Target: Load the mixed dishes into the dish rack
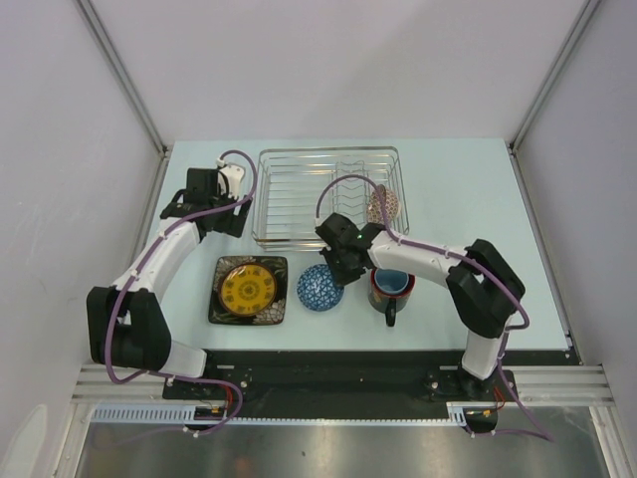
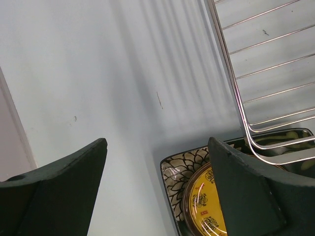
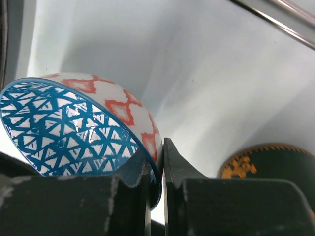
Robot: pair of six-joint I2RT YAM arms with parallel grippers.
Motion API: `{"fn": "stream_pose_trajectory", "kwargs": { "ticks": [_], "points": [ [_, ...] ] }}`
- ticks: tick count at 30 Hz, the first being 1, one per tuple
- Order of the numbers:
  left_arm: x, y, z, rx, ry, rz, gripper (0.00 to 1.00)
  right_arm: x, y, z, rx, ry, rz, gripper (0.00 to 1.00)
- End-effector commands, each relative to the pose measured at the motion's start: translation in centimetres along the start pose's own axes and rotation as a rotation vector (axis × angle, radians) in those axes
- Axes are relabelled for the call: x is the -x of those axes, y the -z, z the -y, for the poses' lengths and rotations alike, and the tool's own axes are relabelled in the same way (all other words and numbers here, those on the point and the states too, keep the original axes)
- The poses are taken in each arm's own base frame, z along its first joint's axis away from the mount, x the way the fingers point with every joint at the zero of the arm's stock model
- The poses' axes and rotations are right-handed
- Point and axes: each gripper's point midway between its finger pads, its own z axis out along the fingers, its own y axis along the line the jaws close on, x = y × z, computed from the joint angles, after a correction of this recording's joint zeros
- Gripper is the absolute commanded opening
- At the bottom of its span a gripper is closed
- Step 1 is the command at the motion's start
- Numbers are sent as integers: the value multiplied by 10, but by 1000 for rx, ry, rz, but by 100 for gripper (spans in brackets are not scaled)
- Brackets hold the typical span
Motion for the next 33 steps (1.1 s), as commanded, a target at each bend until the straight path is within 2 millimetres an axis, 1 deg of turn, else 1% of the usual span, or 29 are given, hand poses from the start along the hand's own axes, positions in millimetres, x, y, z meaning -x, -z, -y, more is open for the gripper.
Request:
{"fn": "stream_pose_trajectory", "kwargs": {
  "ticks": [1,2,3,4,5,6,7,8,9,10,11,12,13,14,15,17,18,19,20,21,22,23,24,25,26,27,28,30,33],
  "points": [
    [11,9,-5,12,-8,55,89,43,60,-7,8,25,168,0],
    [11,9,-5,12,-8,55,89,44,71,-4,-15,38,157,0],
    [11,9,-5,12,-8,55,89,70,96,-9,-15,70,223,0],
    [9,8,-5,10,-10,49,89,90,115,-1,-79,84,275,0],
    [10,8,-5,10,-10,49,89,94,132,10,-149,100,268,0],
    [10,7,-4,5,-9,49,89,138,178,9,-183,100,406,0],
    [10,7,-4,5,-9,48,89,158,186,32,-332,77,439,0],
    [9,7,-4,2,-7,44,89,161,195,49,-424,67,413,0],
    [10,7,-4,2,-5,45,89,183,225,81,-595,6,490,0],
    [11,8,-4,3,-4,47,89,203,240,91,-659,-60,564,0],
    [10,9,-4,4,-1,46,89,211,247,106,-723,-96,592,0],
    [9,9,-4,1,-1,44,89,215,267,138,-905,-159,631,0],
    [8,10,-4,4,-1,43,89,221,267,150,-1008,-182,641,0],
    [8,10,-4,5,-4,41,89,222,270,158,-1082,-186,649,0],
    [6,10,-4,4,-8,37,89,222,276,171,-1182,-195,651,0],
    [4,10,-6,13,-13,29,89,227,269,183,-1312,-181,632,0],
    [4,10,-8,16,-11,28,89,226,271,191,-1378,-192,626,0],
    [2,9,-8,13,-7,23,89,233,271,196,-1389,-237,662,0],
    [4,9,-8,13,-3,23,89,233,262,200,-1424,-175,601,0],
    [3,9,-9,12,0,18,89,236,260,202,-1450,-172,594,0],
    [2,9,-9,10,3,12,89,248,263,202,-1440,-244,672,0],
    [4,10,-9,10,6,14,89,245,252,205,-1493,-127,559,0],
    [5,11,-9,12,4,17,89,247,253,206,-1524,-99,524,0],
    [4,12,-10,14,5,16,89,260,261,206,-1480,-283,718,0],
    [4,13,-11,17,5,15,89,256,272,208,-1549,-138,575,0],
    [4,14,-11,18,5,17,89,260,254,213,-1555,-174,590,0],
    [3,14,-10,17,1,12,89,260,254,221,-1558,-216,601,0],
    [2,15,-12,22,-1,9,89,264,235,226,-1548,-235,612,0],
    [1,14,-14,27,-6,4,89,261,218,233,-1572,-202,559,0]
  ]
}}
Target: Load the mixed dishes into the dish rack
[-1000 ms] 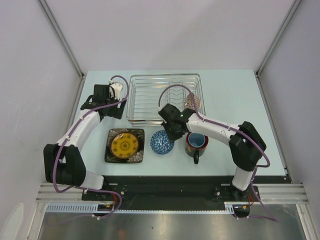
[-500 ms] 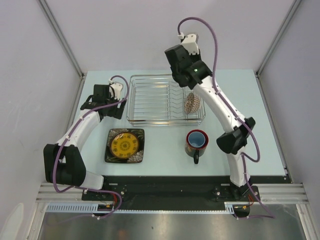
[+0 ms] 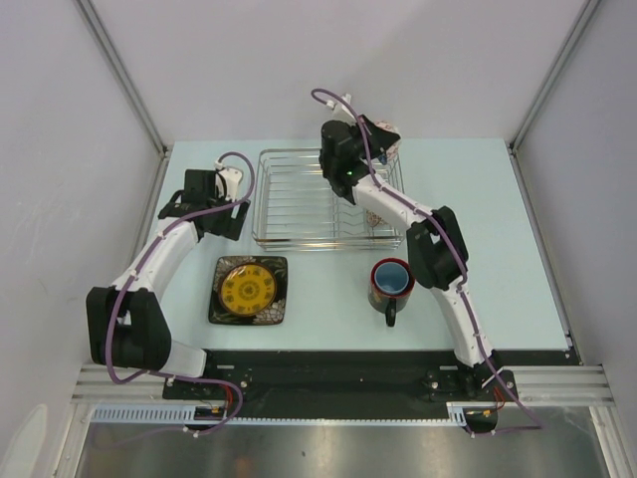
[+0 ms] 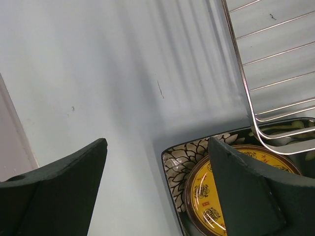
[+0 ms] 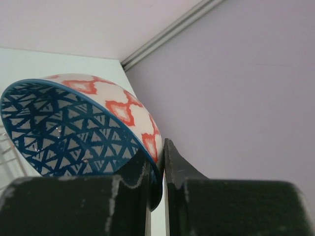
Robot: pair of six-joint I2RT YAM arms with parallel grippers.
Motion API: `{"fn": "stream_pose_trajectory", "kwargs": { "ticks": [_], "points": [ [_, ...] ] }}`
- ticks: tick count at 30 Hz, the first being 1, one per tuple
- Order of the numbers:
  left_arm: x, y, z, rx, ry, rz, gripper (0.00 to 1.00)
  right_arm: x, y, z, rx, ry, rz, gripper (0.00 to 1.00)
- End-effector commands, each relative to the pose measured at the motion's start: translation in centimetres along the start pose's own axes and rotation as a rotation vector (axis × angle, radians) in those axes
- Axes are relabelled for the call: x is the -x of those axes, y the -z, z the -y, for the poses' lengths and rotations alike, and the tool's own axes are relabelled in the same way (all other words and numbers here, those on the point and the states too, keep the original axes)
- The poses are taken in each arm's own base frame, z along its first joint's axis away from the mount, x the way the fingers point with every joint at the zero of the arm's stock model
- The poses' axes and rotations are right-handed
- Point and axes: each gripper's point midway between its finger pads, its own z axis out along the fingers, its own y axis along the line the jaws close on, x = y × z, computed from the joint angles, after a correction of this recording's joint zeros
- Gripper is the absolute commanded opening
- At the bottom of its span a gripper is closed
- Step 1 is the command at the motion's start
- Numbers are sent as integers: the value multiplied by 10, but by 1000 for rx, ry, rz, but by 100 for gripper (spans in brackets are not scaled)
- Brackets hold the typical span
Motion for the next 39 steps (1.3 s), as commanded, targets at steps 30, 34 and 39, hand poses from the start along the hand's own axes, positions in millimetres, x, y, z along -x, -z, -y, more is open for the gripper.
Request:
{"fn": "stream_pose_trajectory", "kwargs": {
  "ticks": [30,34,39],
  "points": [
    [3,1,-7,15,13,19,89,-54,-28,-53,242,-149,-181,0],
    [3,0,-7,13,13,16,89,-61,-30,-60,251,-138,-196,0],
    [2,-1,-7,14,13,14,89,-67,-29,-70,274,-128,-208,0]
  ]
}}
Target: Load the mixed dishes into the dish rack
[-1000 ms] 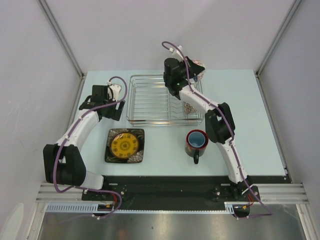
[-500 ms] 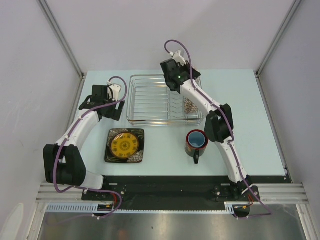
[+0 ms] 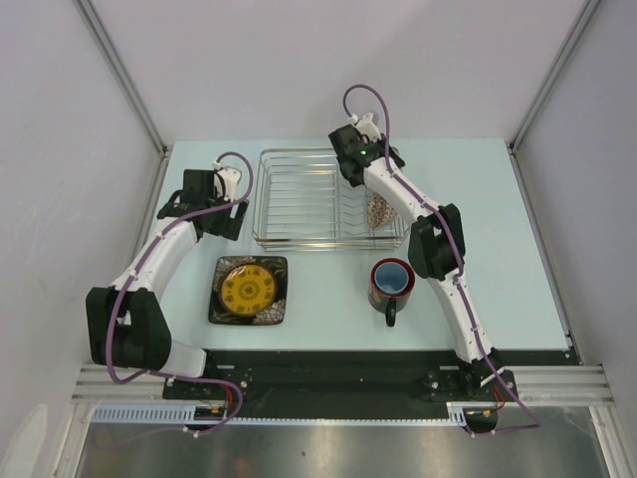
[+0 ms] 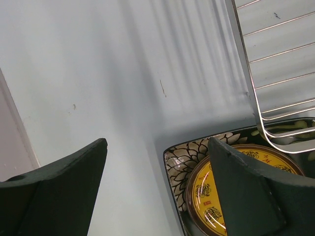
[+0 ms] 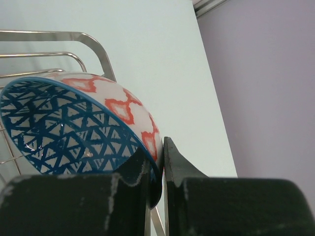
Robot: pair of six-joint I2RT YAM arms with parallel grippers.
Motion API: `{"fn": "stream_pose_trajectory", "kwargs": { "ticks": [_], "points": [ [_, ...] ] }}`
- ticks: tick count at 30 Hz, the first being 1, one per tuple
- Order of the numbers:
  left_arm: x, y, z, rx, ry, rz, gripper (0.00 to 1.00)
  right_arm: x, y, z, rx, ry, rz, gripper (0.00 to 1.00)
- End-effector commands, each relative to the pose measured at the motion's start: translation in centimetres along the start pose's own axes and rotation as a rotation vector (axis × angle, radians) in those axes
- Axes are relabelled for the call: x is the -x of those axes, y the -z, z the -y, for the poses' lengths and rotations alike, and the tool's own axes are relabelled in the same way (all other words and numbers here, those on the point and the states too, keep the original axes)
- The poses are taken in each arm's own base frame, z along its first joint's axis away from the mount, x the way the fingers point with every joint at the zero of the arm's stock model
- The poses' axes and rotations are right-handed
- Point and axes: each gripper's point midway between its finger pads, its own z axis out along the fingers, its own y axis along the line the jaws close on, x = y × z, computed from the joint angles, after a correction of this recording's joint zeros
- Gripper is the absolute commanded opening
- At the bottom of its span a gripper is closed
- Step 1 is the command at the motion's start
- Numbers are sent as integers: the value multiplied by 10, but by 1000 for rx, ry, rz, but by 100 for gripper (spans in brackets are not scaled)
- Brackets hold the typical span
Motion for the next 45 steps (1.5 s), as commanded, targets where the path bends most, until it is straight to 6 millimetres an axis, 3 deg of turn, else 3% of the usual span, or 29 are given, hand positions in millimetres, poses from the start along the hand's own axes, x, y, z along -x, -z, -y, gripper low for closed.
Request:
{"fn": "stream_pose_trajectory", "kwargs": {
  "ticks": [1,11,18,23,24,26,28,30,34,35,38,41,42,44,45],
  "points": [
    [5,-1,-4,8,3,24,89,1,1,-3,6,-46,-7,0],
    [2,-4,-2,1,4,22,88,-25,11,-33,63,22,-46,0],
    [0,-5,-3,5,3,18,89,-25,11,-40,98,20,-54,3],
    [1,-5,-2,2,4,21,89,-24,13,-40,112,14,-54,35],
    [2,-5,-2,1,4,23,88,-23,14,-39,112,11,-53,58],
    [2,-5,-3,3,5,20,89,-19,16,-34,110,2,-48,73],
    [2,-5,-3,3,5,20,88,-14,19,-28,99,-11,-37,86],
    [2,-5,-2,1,5,18,88,-3,25,-15,94,-41,-16,90],
    [6,-3,-3,-2,11,25,89,22,46,17,111,-118,27,92],
    [6,-3,-3,-2,14,25,88,32,55,33,119,-149,46,93],
    [11,2,-4,3,18,39,88,39,74,47,167,-189,62,96],
    [14,8,-5,5,16,50,89,47,101,75,207,-235,100,97],
    [14,9,-5,5,13,52,89,57,118,96,252,-292,129,99],
    [14,16,-10,14,4,55,89,57,143,91,418,-318,134,100],
    [13,19,-8,-4,3,61,89,66,167,120,501,-396,176,100]
  ]
}}
